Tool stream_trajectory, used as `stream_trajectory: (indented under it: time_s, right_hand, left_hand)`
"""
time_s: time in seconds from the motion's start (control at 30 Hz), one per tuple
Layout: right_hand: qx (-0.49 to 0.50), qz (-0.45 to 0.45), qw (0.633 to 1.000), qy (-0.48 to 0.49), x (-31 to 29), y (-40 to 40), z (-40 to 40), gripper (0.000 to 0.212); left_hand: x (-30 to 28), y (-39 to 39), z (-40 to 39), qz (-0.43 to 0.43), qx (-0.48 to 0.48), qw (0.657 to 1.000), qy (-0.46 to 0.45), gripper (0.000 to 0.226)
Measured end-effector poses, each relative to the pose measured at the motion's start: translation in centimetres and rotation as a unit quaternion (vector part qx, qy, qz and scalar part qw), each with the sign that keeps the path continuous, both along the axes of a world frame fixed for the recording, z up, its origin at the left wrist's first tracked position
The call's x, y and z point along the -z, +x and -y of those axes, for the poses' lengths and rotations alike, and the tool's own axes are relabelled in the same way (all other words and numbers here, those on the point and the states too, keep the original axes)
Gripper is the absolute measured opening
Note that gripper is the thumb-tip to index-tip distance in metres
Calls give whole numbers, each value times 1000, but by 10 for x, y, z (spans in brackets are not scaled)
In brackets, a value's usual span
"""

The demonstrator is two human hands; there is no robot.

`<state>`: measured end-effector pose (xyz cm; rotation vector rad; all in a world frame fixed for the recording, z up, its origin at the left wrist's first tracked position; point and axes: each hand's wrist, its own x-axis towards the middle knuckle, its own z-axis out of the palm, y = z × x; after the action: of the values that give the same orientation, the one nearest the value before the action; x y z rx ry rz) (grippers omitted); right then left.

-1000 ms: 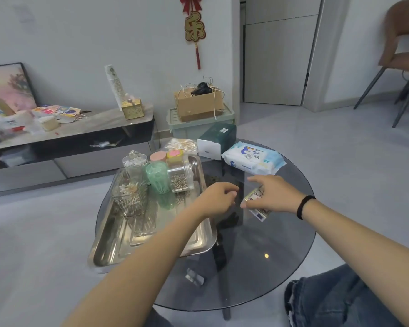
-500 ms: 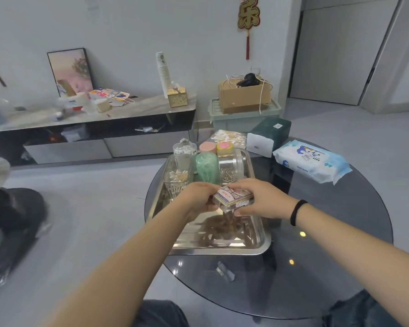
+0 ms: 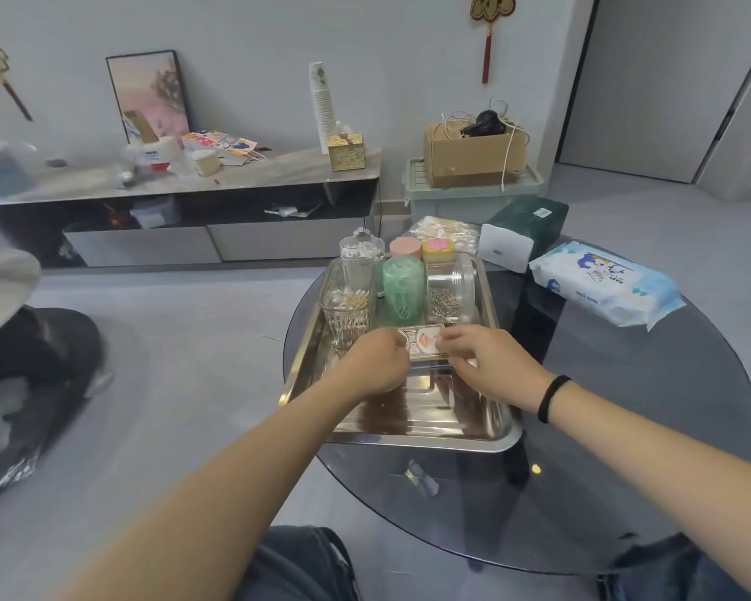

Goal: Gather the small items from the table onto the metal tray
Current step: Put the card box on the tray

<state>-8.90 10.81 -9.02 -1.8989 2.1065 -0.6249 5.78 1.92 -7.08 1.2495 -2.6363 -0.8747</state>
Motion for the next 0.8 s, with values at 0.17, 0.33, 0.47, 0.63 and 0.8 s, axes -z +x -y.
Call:
stream_trajectory:
  time_s: [0.17,0.33,0.47,0.63,0.8]
  right_hand:
    - [-63,-49,996,36,-1,1,1,40]
    - [-56,-129,990,31,12,1,4,41]
    - [-48,-119,992,18,15,0,5,43]
    - [-47,-120,991,23,18,0,5,44]
    - [-34,-67,997,0,8,-1,-1,47]
  left_hand:
    - [5,-4,8,133,57,983,-116,34]
    - [12,-3,13,171,64,977,-114,43]
    - [15,0,8,155,64,982,-92,53]
    - [13,0,5,145,52,984,-87,51]
    - [-1,-6,-1,63,40,991,-115,54]
